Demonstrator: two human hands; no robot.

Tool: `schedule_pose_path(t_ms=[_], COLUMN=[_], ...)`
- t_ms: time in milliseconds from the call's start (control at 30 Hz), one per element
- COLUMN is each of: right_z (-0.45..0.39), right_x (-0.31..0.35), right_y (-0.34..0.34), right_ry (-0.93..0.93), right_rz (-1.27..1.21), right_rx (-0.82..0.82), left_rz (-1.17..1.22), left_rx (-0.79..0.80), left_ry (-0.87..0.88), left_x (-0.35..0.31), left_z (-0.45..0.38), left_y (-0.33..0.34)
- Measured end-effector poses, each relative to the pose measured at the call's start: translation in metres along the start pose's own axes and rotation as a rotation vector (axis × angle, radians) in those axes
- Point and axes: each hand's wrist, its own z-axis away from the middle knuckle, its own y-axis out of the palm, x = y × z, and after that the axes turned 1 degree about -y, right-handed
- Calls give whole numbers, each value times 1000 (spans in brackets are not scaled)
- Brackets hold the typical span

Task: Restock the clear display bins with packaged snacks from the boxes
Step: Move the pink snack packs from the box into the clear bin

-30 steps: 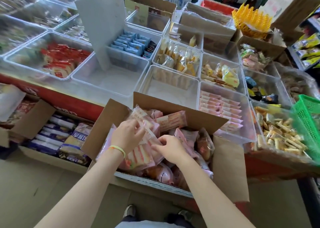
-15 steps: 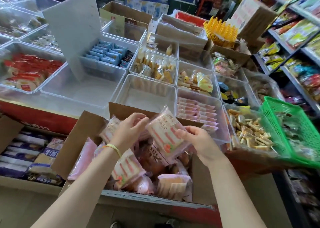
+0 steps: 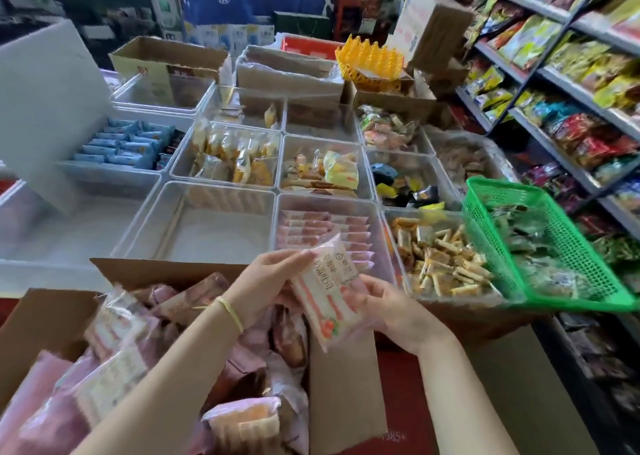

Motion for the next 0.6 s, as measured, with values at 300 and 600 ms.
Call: schedule_pose_path(t_ms=[300, 600], right_z=[-33, -116], right_x=[-18, -3], right_y=[-112, -152], right_ry=[2, -63], right_rz=[84, 796], right_rx=[-137, -276], left_rz=[-39, -907], left_rx=[-280, -269], left_ry=[-37, -52], left_x=[18, 79], left_z=[-88, -141], left_y=[87, 101])
